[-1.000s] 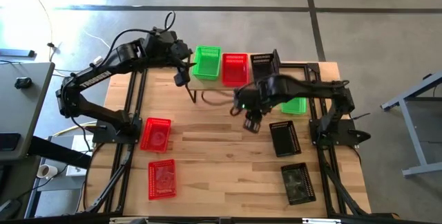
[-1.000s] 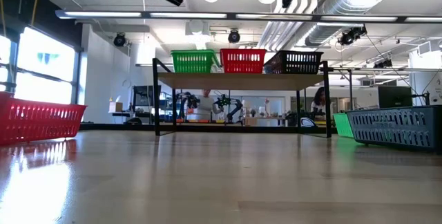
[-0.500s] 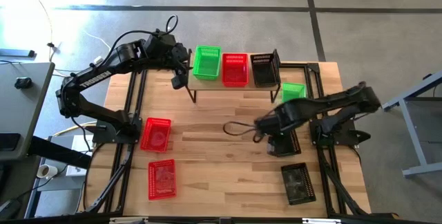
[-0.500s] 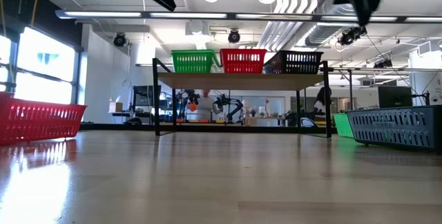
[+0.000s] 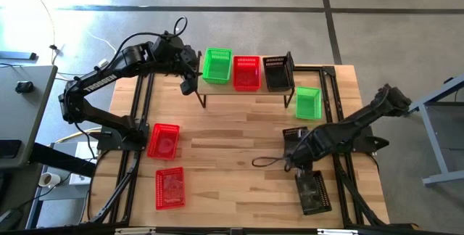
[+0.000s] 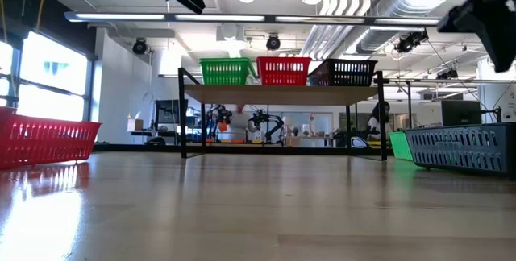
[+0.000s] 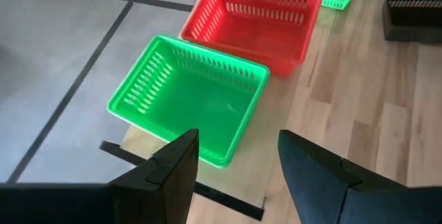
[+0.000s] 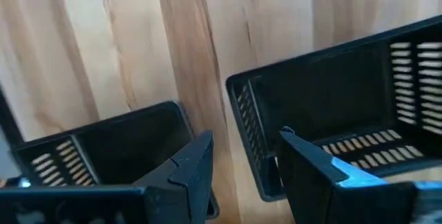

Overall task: Stack baskets on shelf by color
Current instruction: Stack the top black bin on top of the black bin on the shelf

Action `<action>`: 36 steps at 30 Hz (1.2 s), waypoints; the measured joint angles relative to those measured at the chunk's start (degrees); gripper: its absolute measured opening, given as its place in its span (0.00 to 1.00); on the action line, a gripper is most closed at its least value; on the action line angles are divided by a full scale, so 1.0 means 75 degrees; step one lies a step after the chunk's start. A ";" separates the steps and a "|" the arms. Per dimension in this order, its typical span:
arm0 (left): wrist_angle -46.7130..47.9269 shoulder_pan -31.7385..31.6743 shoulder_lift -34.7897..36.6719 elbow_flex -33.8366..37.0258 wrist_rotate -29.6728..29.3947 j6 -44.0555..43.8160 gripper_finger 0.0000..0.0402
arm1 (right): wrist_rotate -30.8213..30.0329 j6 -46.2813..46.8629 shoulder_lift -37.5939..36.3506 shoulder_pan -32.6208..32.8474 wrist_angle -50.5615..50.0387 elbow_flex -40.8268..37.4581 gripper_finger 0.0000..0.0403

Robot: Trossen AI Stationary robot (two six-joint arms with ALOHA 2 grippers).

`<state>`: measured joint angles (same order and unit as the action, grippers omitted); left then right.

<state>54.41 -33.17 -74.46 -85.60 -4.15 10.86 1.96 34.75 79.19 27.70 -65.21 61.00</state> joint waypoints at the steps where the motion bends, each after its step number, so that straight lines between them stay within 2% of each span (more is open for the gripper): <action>1: 0.0013 0.0002 0.0000 0.0000 0.0014 -0.0032 0.47 | 0.0000 0.0096 0.0004 0.0069 0.0125 -0.0139 0.36; 10: 0.0223 0.0003 0.0000 0.0000 0.0012 -0.0031 0.47 | -0.0232 0.1173 0.0001 0.0415 0.0962 -0.1214 0.36; 24: 0.0263 0.0003 0.0000 0.0000 0.0012 -0.0037 0.47 | -0.0137 0.1847 0.0001 0.0615 0.1611 -0.2070 0.35; 28: 0.0263 0.0003 0.0000 0.0000 0.0012 -0.0036 0.47 | -0.0019 0.1971 0.0001 0.0612 0.1849 -0.2255 0.27; 34: 0.0262 0.0003 0.0000 0.0000 0.0012 -0.0031 0.47 | -0.0001 0.1994 0.0007 0.0609 0.2085 -0.2244 0.04; 36: 0.0260 0.0003 0.0000 0.0000 0.0012 -0.0031 0.47 | 0.0004 0.2069 0.0007 0.0606 0.2260 -0.2242 0.02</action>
<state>56.36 -33.15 -74.46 -85.60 -4.05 10.63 1.99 50.27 79.24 32.25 -48.26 44.18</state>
